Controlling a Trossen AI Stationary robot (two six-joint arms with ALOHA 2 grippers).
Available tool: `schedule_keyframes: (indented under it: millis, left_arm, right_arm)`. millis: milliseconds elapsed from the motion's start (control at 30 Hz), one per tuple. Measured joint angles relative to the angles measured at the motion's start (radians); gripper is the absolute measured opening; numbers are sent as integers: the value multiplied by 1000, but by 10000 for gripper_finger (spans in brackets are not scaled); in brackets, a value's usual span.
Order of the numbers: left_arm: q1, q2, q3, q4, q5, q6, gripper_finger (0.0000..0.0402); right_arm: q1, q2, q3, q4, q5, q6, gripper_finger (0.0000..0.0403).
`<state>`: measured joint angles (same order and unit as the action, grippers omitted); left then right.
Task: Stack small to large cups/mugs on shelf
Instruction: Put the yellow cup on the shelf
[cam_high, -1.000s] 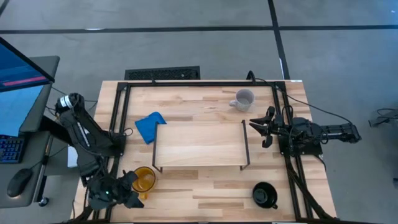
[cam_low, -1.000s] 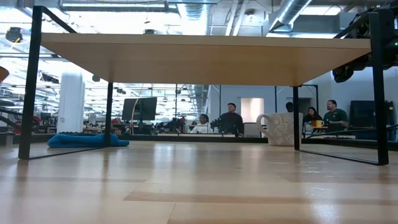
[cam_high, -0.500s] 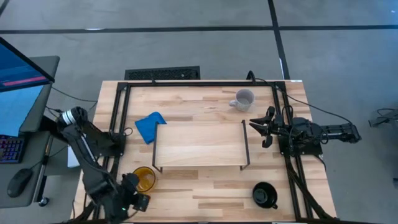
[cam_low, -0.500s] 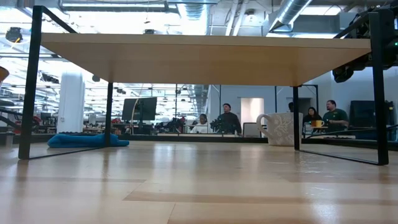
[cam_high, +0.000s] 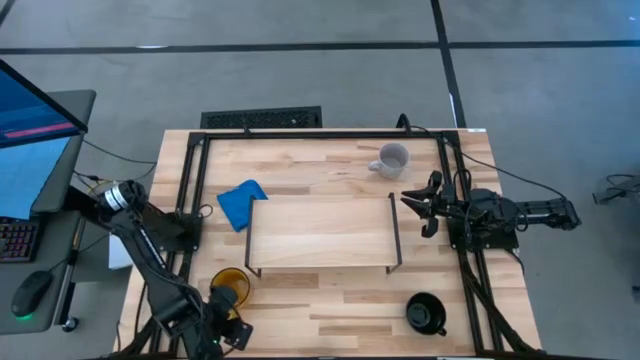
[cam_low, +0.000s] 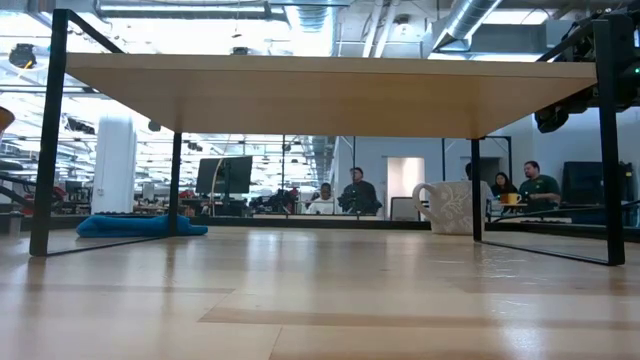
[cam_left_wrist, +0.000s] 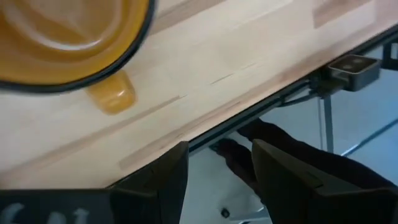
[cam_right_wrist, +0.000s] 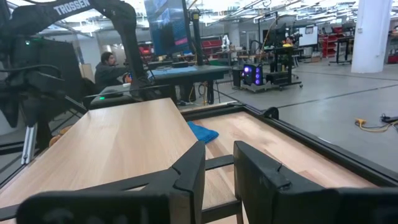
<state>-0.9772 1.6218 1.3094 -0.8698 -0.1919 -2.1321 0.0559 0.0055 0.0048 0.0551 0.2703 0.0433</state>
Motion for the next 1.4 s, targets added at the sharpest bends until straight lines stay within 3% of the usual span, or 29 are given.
schedule_keyframes:
  millis: [567,733,833,1400]
  left_arm:
    - [10,0,-3,12,79,-25,169]
    - [13,0,-4,-78,87,-59,169]
    - [21,0,-4,-114,145,-79,169]
    - [87,7,-4,-102,209,-116,169]
  right_arm:
    - [0,0,0,0,0,-1,107]
    - [0,0,0,0,0,-1,107]
    - [0,0,0,0,0,-1,107]
    - [0,0,0,0,0,-1,107]
